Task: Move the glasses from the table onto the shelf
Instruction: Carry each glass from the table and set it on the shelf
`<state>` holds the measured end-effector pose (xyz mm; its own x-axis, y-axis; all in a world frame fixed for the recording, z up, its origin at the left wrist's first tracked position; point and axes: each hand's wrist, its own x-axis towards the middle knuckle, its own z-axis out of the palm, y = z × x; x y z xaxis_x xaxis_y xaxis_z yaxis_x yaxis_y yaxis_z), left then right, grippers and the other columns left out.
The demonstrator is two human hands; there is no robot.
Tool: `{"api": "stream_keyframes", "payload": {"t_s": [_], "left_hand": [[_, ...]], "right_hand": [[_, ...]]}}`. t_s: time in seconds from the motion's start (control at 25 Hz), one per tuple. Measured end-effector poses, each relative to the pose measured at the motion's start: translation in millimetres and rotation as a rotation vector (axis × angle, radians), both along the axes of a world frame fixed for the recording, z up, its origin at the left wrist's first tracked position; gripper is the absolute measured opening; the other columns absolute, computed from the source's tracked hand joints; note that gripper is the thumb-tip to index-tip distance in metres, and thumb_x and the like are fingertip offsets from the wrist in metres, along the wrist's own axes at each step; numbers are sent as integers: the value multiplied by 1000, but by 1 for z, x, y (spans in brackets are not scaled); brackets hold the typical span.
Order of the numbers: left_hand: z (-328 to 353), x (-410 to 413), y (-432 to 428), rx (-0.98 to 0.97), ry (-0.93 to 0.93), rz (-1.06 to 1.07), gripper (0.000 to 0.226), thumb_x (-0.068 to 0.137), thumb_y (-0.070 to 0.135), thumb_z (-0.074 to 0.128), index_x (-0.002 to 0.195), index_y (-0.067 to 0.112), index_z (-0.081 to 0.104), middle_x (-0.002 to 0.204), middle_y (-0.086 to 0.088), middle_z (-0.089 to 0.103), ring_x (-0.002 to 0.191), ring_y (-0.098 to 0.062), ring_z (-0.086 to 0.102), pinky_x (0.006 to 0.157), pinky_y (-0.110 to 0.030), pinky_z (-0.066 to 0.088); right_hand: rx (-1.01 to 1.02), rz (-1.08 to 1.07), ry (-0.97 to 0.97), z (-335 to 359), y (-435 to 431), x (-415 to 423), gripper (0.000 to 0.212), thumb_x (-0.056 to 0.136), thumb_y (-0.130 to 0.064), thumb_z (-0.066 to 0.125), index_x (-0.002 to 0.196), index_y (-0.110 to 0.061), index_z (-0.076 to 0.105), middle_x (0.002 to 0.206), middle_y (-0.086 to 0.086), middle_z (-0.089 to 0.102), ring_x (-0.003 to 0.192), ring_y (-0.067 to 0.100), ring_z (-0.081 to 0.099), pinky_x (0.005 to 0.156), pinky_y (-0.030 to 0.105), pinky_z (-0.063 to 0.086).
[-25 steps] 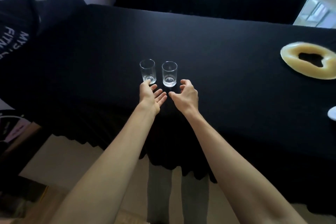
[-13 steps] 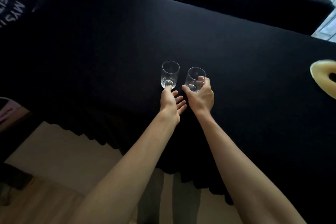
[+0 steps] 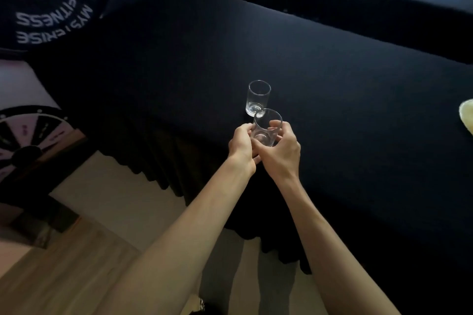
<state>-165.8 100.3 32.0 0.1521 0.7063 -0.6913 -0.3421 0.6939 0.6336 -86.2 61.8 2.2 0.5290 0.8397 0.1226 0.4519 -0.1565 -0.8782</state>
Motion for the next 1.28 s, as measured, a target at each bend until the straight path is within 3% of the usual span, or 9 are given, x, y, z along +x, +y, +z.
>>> {"api": "stream_keyframes", "payload": {"t_s": [0.2, 0.32, 0.44, 0.52, 0.64, 0.84, 0.92, 1.08, 1.28], "left_hand": [[9, -43, -56, 46, 61, 186, 39, 92, 34, 56, 113, 8, 75, 108, -13, 79, 102, -27, 74, 85, -37, 59], [5, -77, -96, 93, 99, 318, 37, 94, 38, 54, 105, 11, 76, 92, -9, 81, 96, -25, 75, 88, -39, 58], [1, -124, -139, 89, 104, 499, 33, 93, 38, 55, 95, 12, 75, 86, -8, 80, 91, -25, 76, 81, -37, 60], [0, -161, -173, 69, 103, 621, 29, 93, 35, 56, 92, 12, 72, 79, -6, 77, 72, -19, 74, 66, -31, 58], [1, -225, -229, 42, 103, 830, 29, 93, 36, 57, 101, 12, 70, 81, -6, 73, 65, -18, 67, 55, -27, 50], [8, -334, -336, 68, 110, 1154, 38, 92, 41, 56, 109, 11, 72, 81, -4, 72, 64, -18, 65, 46, -21, 45], [13, -369, -377, 78, 108, 1247, 40, 90, 41, 56, 110, 10, 72, 84, -5, 73, 66, -19, 66, 45, -21, 46], [21, -460, -479, 91, 111, 1432, 24, 88, 35, 60, 97, 16, 70, 81, -5, 71, 64, -19, 65, 47, -21, 47], [26, -550, -583, 99, 131, 1517, 17, 86, 31, 62, 78, 17, 68, 70, -5, 71, 67, -23, 65, 60, -27, 55]], "right_hand": [[19, 220, 19, 5, -37, -35, 61, 74, -34, 90, 124, -20, 60, 103, -12, 70, 87, -5, 64, 75, 14, 50], [58, 355, 25, 2, -65, -68, 59, 75, -36, 89, 125, -19, 60, 109, -6, 71, 93, 0, 66, 79, 21, 55], [50, 530, 15, -2, -97, -114, 58, 77, -38, 87, 126, -20, 60, 109, -8, 71, 96, 4, 67, 82, 27, 58], [22, 655, 15, -5, -119, -150, 57, 79, -38, 86, 128, -23, 59, 110, -10, 71, 96, 2, 66, 85, 30, 59], [-17, 867, 14, -2, -156, -214, 55, 82, -38, 84, 129, -29, 57, 109, -12, 70, 100, 6, 68, 88, 35, 59], [22, 1199, 53, 21, -246, -331, 51, 79, -36, 86, 122, -27, 60, 101, -16, 68, 94, 5, 67, 79, 23, 53], [31, 1289, 60, 26, -279, -373, 50, 77, -39, 86, 118, -26, 62, 102, -12, 71, 94, 7, 67, 77, 22, 52], [30, 1459, 78, 34, -368, -472, 48, 74, -40, 87, 111, -30, 58, 97, -12, 72, 92, 11, 70, 83, 44, 59], [4, 1617, 78, 36, -459, -574, 63, 73, -36, 92, 122, -27, 54, 105, -14, 69, 101, 11, 69, 91, 39, 59]]}}
